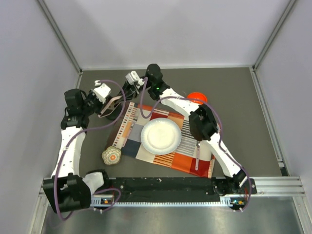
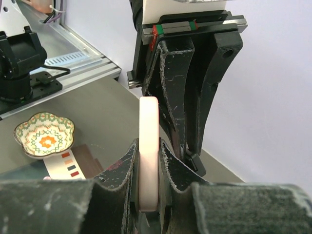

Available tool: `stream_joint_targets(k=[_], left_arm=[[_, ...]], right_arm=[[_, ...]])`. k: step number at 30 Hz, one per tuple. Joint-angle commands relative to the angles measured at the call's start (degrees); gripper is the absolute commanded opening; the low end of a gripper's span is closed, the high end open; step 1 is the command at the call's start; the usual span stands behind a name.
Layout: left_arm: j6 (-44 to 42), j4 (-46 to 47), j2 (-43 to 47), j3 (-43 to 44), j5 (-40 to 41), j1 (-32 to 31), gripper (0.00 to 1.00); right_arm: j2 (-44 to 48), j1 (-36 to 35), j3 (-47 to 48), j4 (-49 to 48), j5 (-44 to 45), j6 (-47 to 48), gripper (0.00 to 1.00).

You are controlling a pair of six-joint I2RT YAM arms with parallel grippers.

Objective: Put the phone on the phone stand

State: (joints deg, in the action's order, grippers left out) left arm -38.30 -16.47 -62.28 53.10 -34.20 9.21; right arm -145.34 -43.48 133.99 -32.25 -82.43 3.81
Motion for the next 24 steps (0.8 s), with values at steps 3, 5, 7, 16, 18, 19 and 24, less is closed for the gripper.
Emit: stream_joint_targets(k=[3,5,7,16,18,19,24], left_arm=[[1.65,3.20,1.99,-0.72,-0.09,-0.25,0.00],[1.83,3.29,1.81,-0.81,0.88,-0.16,0.00],[1.83,3.28,1.90,-0.89,0.71,-0.25,0.00],[-0.01,-0.23,0.32,0.34,-4.21,-0.25,0.00],[0.16,0.12,0.58,0.34,-3.60,-0.25,0.00],[0.07,0.12,0.50,0.42,-3.60,-0.25,0.00],[1.30,1.79,0.67,-0.37,-0.52,-0.16,0.00]], right_arm=[[0.32,2.26,-1.20,-12.22,0.78,-7.85,0.00],[-1.52,2.44,0.83,-15.80,1.22,-13.00,0.00],[-2.92,2.79,0.48,-22.04,1.48,-17.85,0.00],[-6.89,2.53,8.39,-20.04,0.08,-15.76,0.00],[-6.63,2.70,8.30,-20.57,0.43,-16.12,0.00],[-6.63,3.05,8.30,-20.31,1.13,-17.08,0.00],[-4.96,3.84,4.54,-14.25,2.19,-19.63,0.00]])
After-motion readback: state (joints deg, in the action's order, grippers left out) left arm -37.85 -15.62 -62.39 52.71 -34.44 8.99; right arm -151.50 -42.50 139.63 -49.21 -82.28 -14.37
